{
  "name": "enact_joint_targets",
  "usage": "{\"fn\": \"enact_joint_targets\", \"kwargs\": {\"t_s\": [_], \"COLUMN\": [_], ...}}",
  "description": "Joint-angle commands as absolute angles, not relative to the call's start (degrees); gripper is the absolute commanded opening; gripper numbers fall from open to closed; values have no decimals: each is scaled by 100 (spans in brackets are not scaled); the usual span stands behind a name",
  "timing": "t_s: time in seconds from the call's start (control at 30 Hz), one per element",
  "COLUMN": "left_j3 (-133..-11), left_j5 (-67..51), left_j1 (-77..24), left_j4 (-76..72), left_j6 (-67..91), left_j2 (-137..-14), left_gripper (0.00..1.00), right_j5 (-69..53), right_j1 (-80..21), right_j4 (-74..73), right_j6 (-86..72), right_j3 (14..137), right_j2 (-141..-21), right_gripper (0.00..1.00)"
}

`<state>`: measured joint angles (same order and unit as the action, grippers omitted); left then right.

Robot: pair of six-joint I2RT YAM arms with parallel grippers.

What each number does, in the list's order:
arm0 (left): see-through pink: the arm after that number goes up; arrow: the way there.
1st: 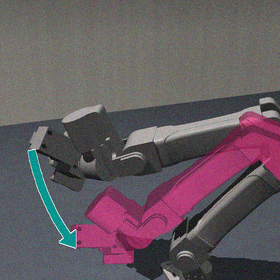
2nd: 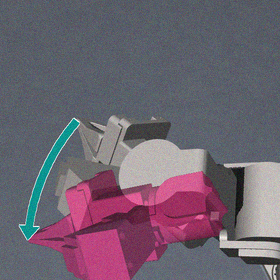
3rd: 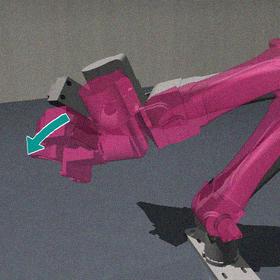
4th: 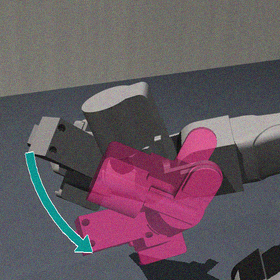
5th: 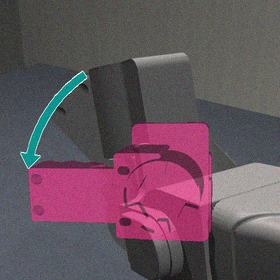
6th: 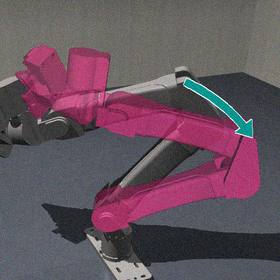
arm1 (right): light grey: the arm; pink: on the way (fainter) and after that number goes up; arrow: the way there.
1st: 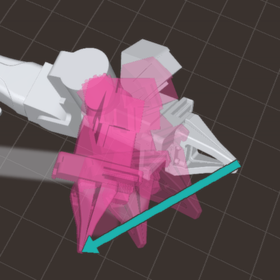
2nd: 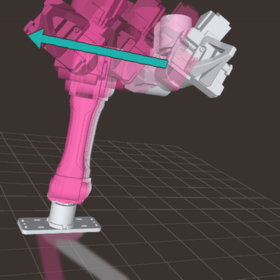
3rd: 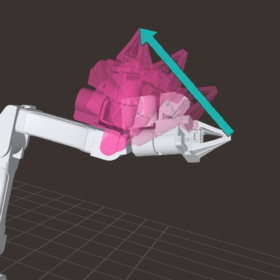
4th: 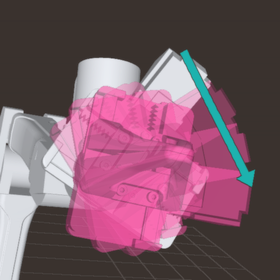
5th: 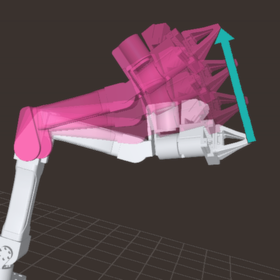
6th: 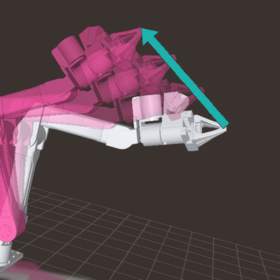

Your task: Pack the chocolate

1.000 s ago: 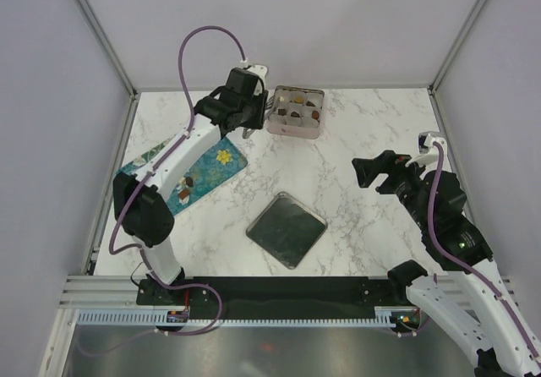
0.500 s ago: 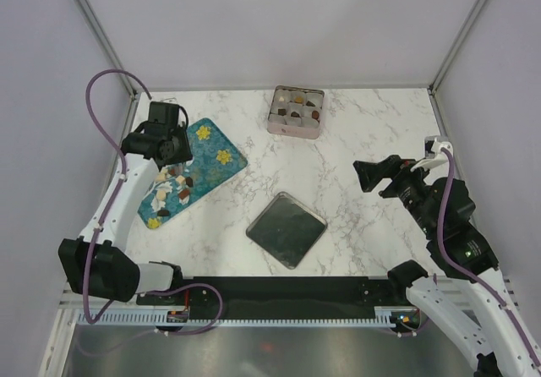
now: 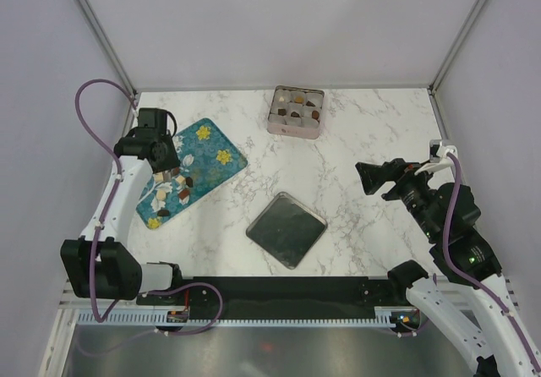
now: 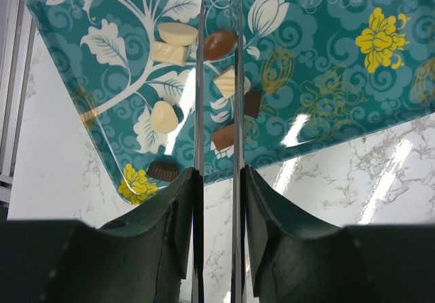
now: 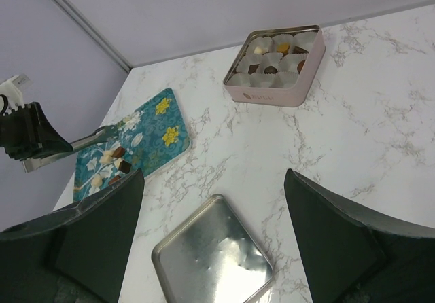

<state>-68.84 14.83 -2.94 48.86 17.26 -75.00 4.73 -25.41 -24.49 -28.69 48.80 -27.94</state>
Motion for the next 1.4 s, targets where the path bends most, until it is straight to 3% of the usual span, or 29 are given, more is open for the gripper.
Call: {"fn": "enact_joint_targets", "kwargs": {"t_s": [0.0, 0.47, 1.37], "left_j3": [-6794, -6539, -6803], "left_j5": [1722, 1301, 1609], "left_j1": [-246, -237, -18], "left_j4": [4904, 5071, 5379], "left_j6": [1899, 1696, 1652], "left_j2": [-7418, -7409, -7462], "left_gripper": [41, 43, 47], "right_j5": [448, 369, 281], "right_j1": [-2584, -2610, -2628], "right_j4": [-2382, -2355, -2303], "right_j6": [-2865, -2909, -2935], "right_j3": [4860, 4887, 4913], "right_j2": [-2760, -2821, -2795], "right_gripper": [93, 93, 93]}}
